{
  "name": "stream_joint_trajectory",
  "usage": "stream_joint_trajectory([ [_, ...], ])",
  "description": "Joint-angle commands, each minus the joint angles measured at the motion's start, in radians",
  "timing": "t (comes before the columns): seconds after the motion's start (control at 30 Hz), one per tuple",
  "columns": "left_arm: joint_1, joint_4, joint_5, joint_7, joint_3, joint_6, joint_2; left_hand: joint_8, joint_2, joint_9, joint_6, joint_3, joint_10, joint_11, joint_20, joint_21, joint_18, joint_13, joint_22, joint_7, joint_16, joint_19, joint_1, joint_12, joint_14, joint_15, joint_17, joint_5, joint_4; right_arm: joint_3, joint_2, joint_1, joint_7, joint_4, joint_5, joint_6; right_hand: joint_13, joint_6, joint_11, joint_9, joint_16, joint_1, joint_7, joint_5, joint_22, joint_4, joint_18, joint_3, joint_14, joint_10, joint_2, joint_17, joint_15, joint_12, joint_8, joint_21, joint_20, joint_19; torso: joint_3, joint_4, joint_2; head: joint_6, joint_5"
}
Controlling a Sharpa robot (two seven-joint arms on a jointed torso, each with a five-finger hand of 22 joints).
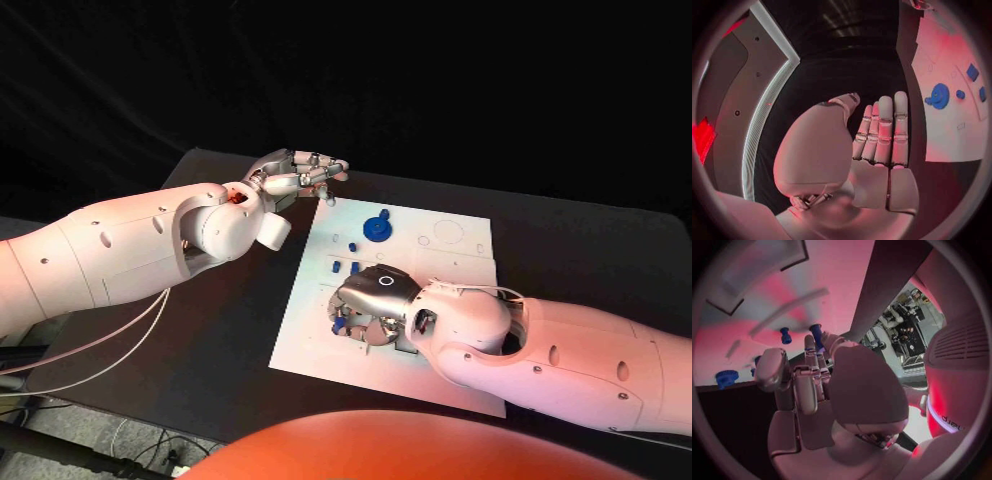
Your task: Assemble the parts on the task board
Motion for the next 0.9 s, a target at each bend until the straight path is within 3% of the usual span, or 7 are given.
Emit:
stream_joint_trajectory([
  [0.03,0.001,0.002,0.0,0.004,0.001,0.014,0.002,0.003,0.005,0.001,-0.006,0.002,-0.005,-0.001,0.003,-0.003,0.013,-0.002,-0.002,0.001,-0.006,0.004,0.007,0.003,-0.001,0.008,0.001,0.004,-0.005,-0.004,0.003,-0.002,-0.009,-0.004,-0.007,0.026,-0.001,-0.036,0.004,-0.017,0.004,-0.038,0.001,0.005,-0.005,0.01,-0.01,-0.017,0.052,-0.029,-0.026,0.01,0.011,-0.005,-0.031,-0.012,0.01,-0.002,0.0,-0.0001,0.0,0.0,-0.001],
  [0.13,0.001,0.002,0.0,0.003,0.001,0.013,0.002,0.003,0.005,0.001,-0.006,0.002,-0.005,-0.001,0.003,-0.003,0.013,-0.002,-0.002,0.001,-0.006,0.004,0.007,0.003,-0.001,0.008,0.001,0.004,-0.005,-0.004,0.004,-0.003,-0.013,-0.004,-0.006,0.012,0.001,-0.07,0.007,-0.026,0.004,-0.062,0.004,0.006,-0.009,0.016,-0.008,-0.044,0.051,-0.05,-0.045,0.009,0.014,-0.002,-0.053,-0.02,0.015,-0.005,0.0004,-0.0004,0.0,0.0,-0.001],
  [0.23,0.001,0.001,0.0,0.001,0.001,0.015,0.002,0.003,0.005,0.001,-0.006,0.002,-0.005,-0.001,0.003,-0.003,0.013,-0.002,-0.002,0.001,-0.006,0.004,0.007,0.003,-0.001,0.008,0.001,0.004,-0.005,-0.005,0.002,-0.004,-0.026,-0.003,-0.015,-0.011,0.003,-0.101,0.01,-0.034,0.003,-0.074,0.007,0.034,-0.015,0.014,-0.006,-0.078,0.049,-0.07,-0.061,0.005,0.015,-0.002,-0.072,-0.032,0.017,-0.009,0.0006,-0.0009,-0.001,0.0,-0.001],
  [0.43,0.001,0.001,0.0,0.0,0.001,0.016,0.002,0.003,0.005,0.001,-0.006,0.002,-0.005,-0.001,0.003,-0.003,0.013,-0.002,-0.002,0.001,-0.006,0.004,0.007,0.003,-0.001,0.008,0.001,0.004,-0.005,-0.005,-0.007,-0.006,-0.044,0.002,-0.03,-0.06,0.004,-0.106,0.008,-0.036,0.001,-0.075,0.006,0.043,-0.019,0.012,-0.004,-0.092,0.048,-0.08,-0.064,0.0,0.015,0.0,-0.076,-0.039,0.017,-0.012,0.0009,-0.0009,0.0,0.0,-0.002],
  [0.6,0.001,0.001,0.0,0.001,0.001,0.015,0.0,0.004,0.006,0.001,-0.008,0.003,-0.005,-0.001,0.003,-0.003,0.013,-0.002,-0.002,0.002,-0.007,0.004,0.008,0.004,-0.001,0.008,0.002,0.004,-0.005,-0.002,-0.044,-0.014,-0.033,0.034,-0.043,-0.161,0.003,-0.169,0.004,-0.048,-0.013,-0.07,-0.002,0.076,-0.042,0.009,0.003,-0.138,0.039,-0.12,-0.061,-0.033,0.011,0.011,-0.109,-0.077,0.015,-0.029,0.0022,-0.0017,0.001,0.0,-0.003],
  [0.8,0.001,0.001,0.0,0.002,0.001,0.015,-0.002,0.004,0.006,0.001,-0.008,0.003,-0.005,-0.001,0.003,-0.003,0.013,-0.002,-0.002,0.002,-0.007,0.004,0.008,0.004,-0.001,0.008,0.002,0.004,-0.005,0.01,-0.122,-0.003,0.014,0.095,0.022,-0.276,0.003,-0.17,0.005,-0.047,-0.018,-0.07,-0.001,0.077,-0.052,0.012,0.005,-0.155,0.036,-0.129,-0.058,-0.045,0.012,0.017,-0.109,-0.092,0.015,-0.034,0.0,-0.0031,-0.002,0.0,-0.013],
  [0.9,0.001,0.001,0.0,0.002,0.001,0.015,-0.004,0.004,0.006,0.001,-0.008,0.003,-0.005,-0.001,0.003,-0.003,0.013,-0.002,-0.002,0.002,-0.007,0.004,0.008,0.004,-0.001,0.008,0.002,0.004,-0.005,0.017,-0.183,0.021,0.037,0.128,0.137,-0.294,0.011,-0.121,0.004,-0.036,-0.015,-0.054,0.004,0.082,-0.041,0.013,0.002,-0.164,0.04,-0.097,-0.034,-0.033,0.01,0.051,-0.082,-0.079,0.013,-0.024,0.0007,-0.0026,-0.002,0.0,-0.023],
])
